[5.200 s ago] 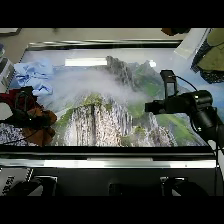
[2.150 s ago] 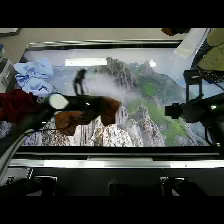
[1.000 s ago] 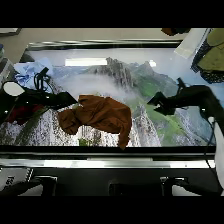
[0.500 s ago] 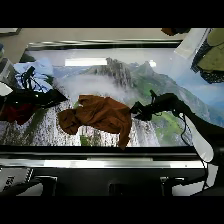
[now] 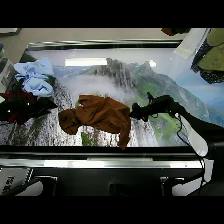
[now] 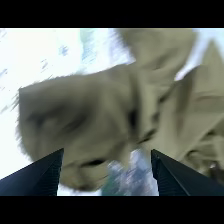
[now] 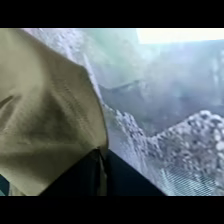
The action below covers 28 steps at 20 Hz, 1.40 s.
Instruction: Fold the clothes and pants, and hang the long-sleeved shirts on hangers.
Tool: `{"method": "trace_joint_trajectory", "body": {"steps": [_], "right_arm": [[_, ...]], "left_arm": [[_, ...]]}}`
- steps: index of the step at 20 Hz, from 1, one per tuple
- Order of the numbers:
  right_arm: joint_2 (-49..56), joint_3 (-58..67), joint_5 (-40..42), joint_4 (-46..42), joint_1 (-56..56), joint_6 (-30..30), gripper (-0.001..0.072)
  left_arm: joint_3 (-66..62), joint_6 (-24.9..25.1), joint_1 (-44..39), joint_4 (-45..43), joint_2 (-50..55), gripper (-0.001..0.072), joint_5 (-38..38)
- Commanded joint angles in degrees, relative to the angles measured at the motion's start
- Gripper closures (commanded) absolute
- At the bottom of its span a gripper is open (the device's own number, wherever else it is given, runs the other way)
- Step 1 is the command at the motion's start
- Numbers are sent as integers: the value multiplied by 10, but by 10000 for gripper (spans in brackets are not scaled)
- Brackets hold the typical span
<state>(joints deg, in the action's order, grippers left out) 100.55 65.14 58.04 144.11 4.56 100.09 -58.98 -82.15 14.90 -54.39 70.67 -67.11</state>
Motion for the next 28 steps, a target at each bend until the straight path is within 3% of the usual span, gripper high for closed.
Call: {"method": "trace_joint_trajectory", "body": {"steps": [1,6,12,14,20,21,22,23,28], "right_arm": [[2,1,11,7,0,15,680],[-6,1,40,1,0,15,680],[-30,1,41,0,0,15,680],[-40,1,38,-2,0,15,680],[-71,1,38,-8,0,15,680],[-76,1,38,-8,0,15,680],[-81,1,38,-9,0,15,681],[-87,1,38,-10,0,15,681],[-155,16,12,-66,-1,15,682]], "left_arm": [[95,24,50,-2,-15,95,9],[163,38,54,4,-9,97,101],[176,58,54,7,26,120,134],[176,76,51,27,40,278,144],[176,87,-8,71,84,293,207],[176,87,-17,71,92,437,212],[176,87,-23,75,97,654,215],[175,87,-25,76,96,689,218],[125,87,2,79,34,691,167]]}}
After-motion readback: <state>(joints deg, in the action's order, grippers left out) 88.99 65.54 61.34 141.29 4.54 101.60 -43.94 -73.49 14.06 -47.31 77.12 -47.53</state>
